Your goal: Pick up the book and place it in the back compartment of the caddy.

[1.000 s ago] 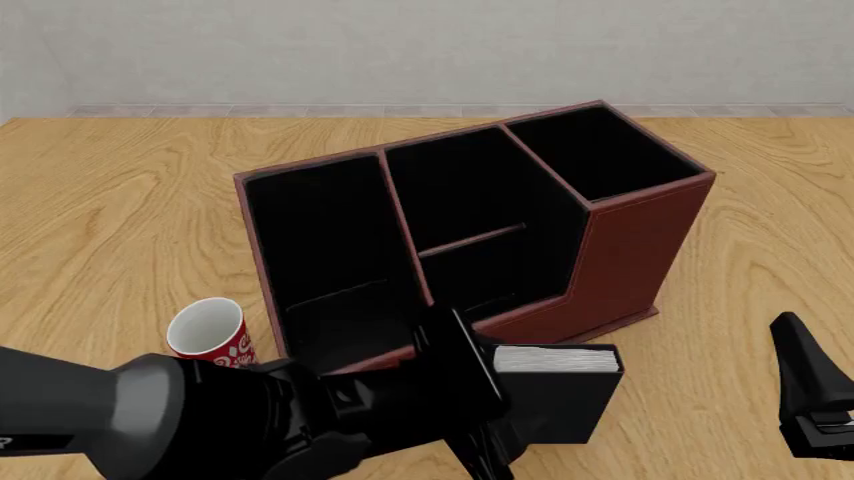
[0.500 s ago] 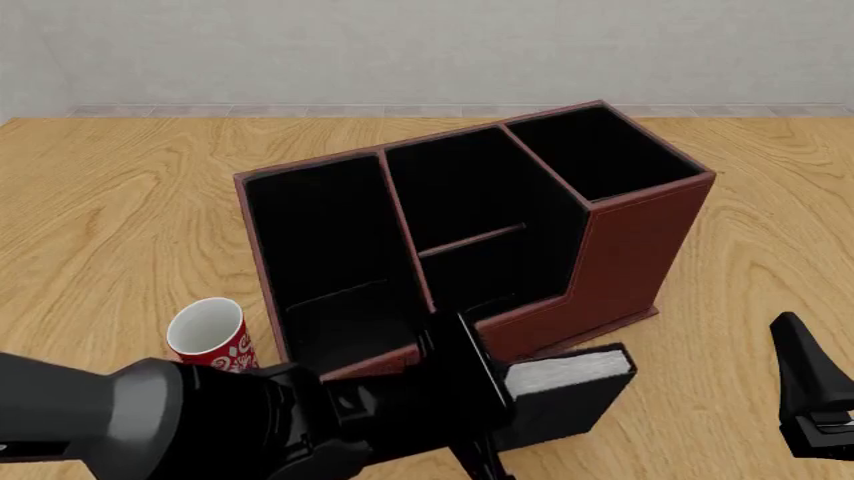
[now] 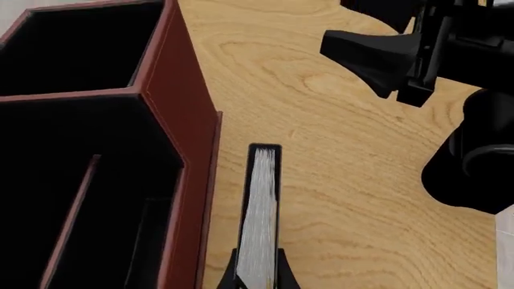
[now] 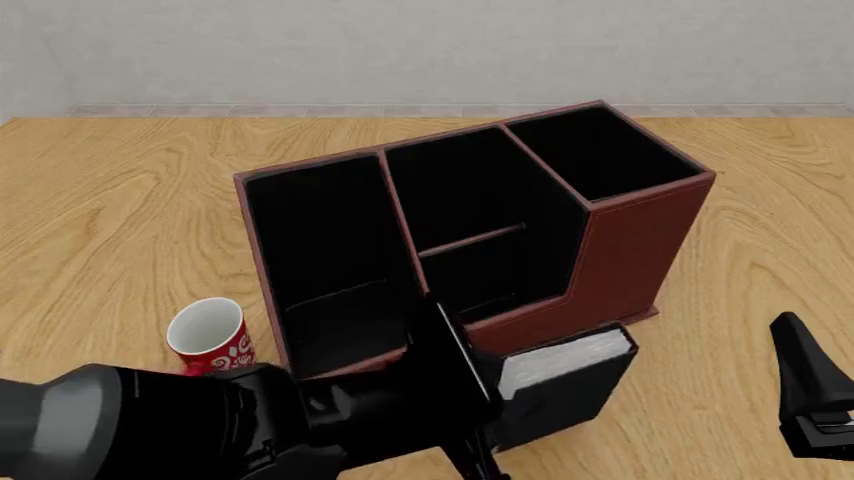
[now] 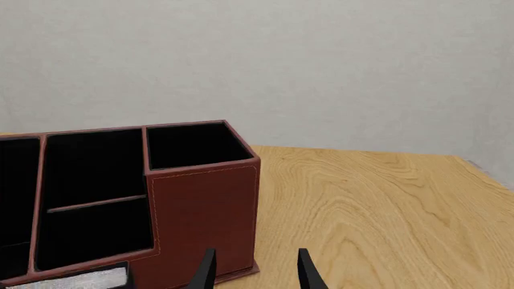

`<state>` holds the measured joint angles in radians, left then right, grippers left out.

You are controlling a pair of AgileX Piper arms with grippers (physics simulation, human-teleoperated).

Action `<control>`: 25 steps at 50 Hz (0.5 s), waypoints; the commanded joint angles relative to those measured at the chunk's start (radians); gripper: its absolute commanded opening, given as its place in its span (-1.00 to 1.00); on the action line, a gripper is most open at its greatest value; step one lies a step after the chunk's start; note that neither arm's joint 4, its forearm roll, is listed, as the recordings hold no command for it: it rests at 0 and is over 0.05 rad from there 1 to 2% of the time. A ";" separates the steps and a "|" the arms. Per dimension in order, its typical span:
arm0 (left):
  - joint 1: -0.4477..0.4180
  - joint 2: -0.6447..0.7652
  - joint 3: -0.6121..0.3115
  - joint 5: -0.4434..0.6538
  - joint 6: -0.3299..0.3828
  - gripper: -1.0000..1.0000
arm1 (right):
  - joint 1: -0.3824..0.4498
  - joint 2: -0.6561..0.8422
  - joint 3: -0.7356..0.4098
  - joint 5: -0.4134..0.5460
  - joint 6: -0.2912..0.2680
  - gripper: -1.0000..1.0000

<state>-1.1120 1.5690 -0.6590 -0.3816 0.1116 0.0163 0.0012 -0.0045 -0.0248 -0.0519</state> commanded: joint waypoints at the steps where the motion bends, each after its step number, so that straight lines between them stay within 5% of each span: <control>1: 0.000 -0.071 0.010 -0.009 -0.007 -1.00 | 0.000 0.000 0.000 0.000 0.000 1.00; 9: 0.018 -0.133 -0.007 0.044 -0.065 -1.00 | 0.000 0.000 0.000 0.000 0.000 1.00; 12: 0.013 -0.127 -0.010 0.057 -0.017 -1.00 | 0.000 0.000 0.000 0.000 0.000 1.00; 25: 0.061 -0.237 -0.025 0.165 -0.013 -1.00 | 0.000 0.000 0.000 0.000 0.000 1.00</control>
<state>-1.0743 1.4022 -0.6663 -0.2727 0.0700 0.0164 0.0012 -0.0045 -0.0248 -0.0519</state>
